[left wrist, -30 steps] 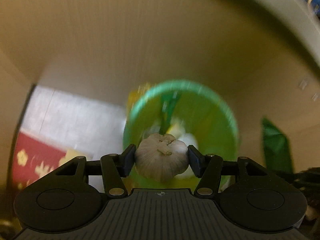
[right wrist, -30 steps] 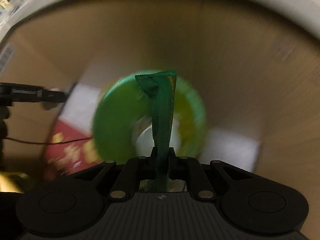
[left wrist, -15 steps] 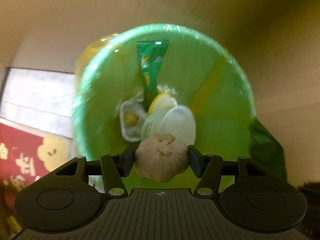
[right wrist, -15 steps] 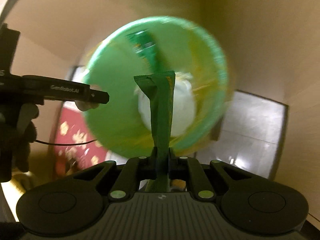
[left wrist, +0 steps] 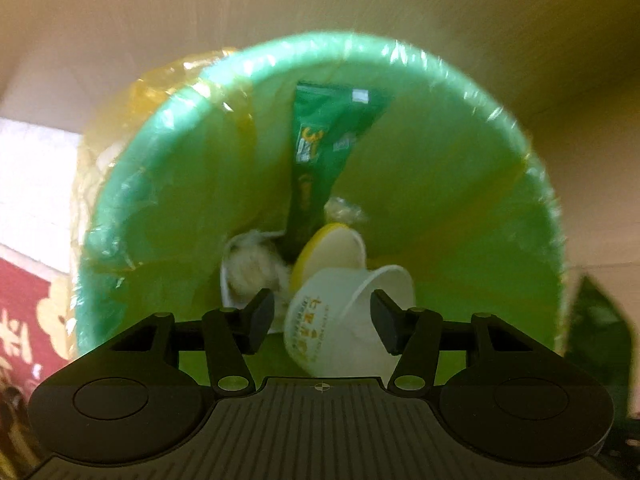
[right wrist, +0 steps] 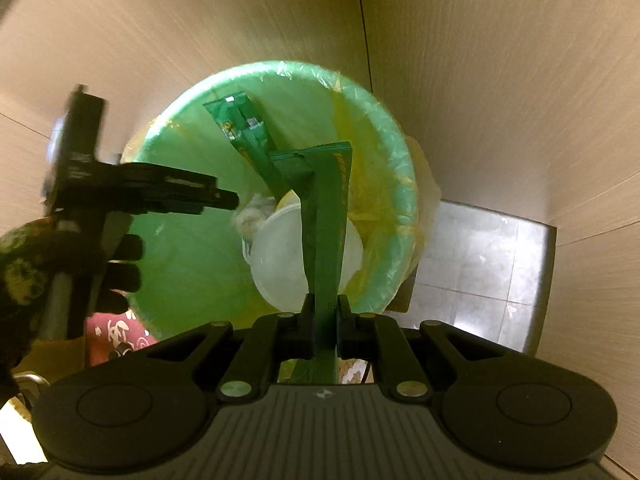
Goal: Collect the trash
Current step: 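Lower the green wrapper into the bin and open the right gripper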
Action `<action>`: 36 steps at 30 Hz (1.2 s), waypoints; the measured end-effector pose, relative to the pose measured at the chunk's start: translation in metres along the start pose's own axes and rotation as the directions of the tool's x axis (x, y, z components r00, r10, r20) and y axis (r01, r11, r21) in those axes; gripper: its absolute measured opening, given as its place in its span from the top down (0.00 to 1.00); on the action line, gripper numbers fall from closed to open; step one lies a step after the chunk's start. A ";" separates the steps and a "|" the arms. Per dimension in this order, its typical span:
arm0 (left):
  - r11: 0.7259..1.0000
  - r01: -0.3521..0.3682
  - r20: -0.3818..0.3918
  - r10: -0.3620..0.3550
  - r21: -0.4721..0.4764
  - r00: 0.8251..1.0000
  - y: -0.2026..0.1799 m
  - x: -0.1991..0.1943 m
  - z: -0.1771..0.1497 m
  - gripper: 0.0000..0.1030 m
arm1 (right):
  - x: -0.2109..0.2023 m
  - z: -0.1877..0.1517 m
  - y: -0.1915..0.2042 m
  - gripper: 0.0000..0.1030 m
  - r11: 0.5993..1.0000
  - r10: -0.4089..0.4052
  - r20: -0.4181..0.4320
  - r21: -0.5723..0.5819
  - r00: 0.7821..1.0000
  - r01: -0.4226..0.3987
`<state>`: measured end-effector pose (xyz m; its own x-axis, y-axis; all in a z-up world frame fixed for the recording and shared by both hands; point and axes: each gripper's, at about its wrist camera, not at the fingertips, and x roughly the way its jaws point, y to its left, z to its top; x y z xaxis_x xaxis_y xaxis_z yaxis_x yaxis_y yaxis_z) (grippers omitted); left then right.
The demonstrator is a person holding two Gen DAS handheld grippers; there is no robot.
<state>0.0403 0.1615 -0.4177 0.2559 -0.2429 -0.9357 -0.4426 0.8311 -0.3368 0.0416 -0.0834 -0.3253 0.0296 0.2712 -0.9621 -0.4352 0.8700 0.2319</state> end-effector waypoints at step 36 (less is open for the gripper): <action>0.994 -0.001 0.094 0.011 -0.106 0.995 0.027 -0.079 -0.028 0.44 | 0.185 0.093 0.043 0.82 0.996 -0.083 -0.231 -0.059 0.970 0.071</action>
<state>-0.0158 0.1895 -0.3556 0.3309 -0.1856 -0.9252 -0.5312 0.7738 -0.3452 0.1123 0.0422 -0.4800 -0.1430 0.0962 -0.9850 -0.4844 0.8611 0.1544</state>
